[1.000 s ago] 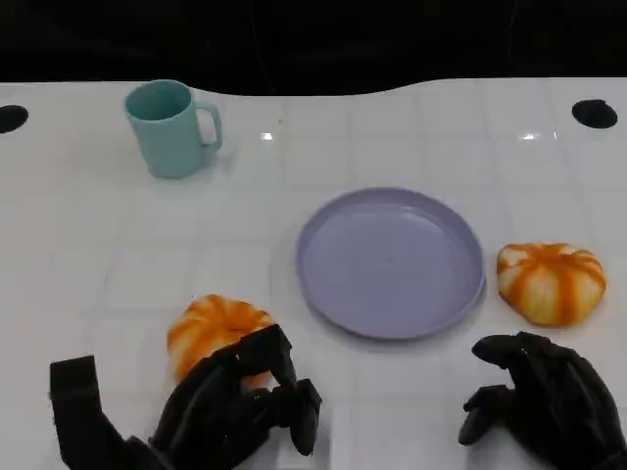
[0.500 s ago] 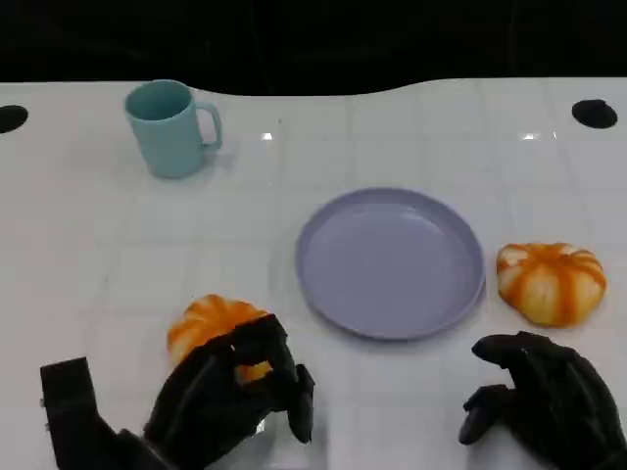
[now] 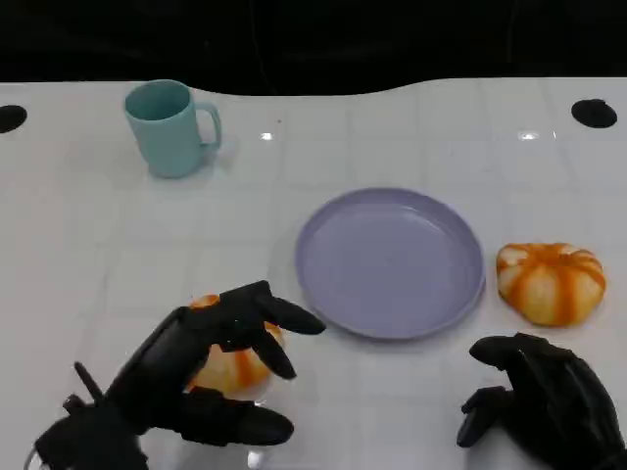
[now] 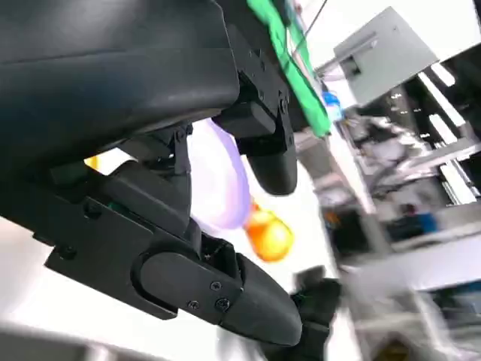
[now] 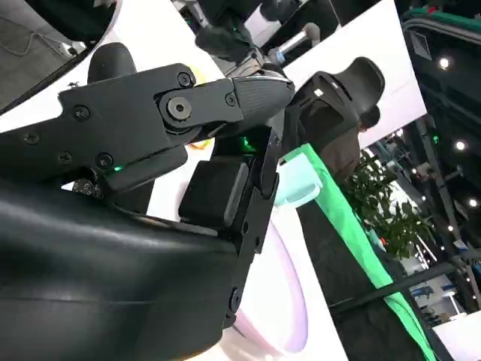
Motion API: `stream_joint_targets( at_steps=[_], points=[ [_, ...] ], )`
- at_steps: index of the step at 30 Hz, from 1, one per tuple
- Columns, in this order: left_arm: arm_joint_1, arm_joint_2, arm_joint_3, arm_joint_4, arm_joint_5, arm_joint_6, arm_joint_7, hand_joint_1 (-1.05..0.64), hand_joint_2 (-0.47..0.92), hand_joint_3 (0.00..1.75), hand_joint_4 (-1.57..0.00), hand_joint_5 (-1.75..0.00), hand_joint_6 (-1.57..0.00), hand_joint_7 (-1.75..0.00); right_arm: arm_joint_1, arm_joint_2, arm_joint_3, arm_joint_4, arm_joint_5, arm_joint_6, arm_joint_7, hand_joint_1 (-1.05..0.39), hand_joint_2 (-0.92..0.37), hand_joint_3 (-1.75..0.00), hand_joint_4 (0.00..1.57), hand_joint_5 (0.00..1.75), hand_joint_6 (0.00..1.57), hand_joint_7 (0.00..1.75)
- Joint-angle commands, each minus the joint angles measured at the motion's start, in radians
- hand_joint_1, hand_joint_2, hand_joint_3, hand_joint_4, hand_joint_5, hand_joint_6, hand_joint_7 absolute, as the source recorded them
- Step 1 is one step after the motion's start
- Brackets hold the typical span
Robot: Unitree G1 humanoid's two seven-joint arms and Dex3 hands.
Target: Grasp the bread from the table and place it into the plate.
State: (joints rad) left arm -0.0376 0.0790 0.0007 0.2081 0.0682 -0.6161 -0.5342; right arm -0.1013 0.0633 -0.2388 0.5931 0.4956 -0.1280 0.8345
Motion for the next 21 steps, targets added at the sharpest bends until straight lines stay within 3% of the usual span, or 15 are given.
stream_joint_targets(
  at_steps=[1,12,21],
  points=[
    [0.028,0.081,0.005,-0.075,0.171,-0.036,0.135,-1.05,0.92,0.06,-0.29,-1.09,-0.22,-0.56,0.014,-0.012,-0.003,-0.022,0.005,0.004,-0.011,-0.58,-0.92,-0.15,1.57,0.57,1.57,0.22],
    [0.06,0.198,-0.025,-0.236,0.652,0.057,0.461,-1.05,0.92,0.19,-0.08,-1.06,-0.18,-0.49,0.017,-0.011,0.002,-0.026,0.006,0.003,-0.012,-0.59,-0.92,-0.15,1.57,0.57,1.57,0.23],
    [0.01,0.261,-0.126,-0.227,0.911,0.237,0.597,-1.05,0.92,0.2,-0.08,-1.08,-0.17,-0.5,0.019,-0.007,0.005,-0.035,0.001,0.003,-0.031,-0.6,-0.92,-0.13,1.57,0.59,1.57,0.25]
  ],
)
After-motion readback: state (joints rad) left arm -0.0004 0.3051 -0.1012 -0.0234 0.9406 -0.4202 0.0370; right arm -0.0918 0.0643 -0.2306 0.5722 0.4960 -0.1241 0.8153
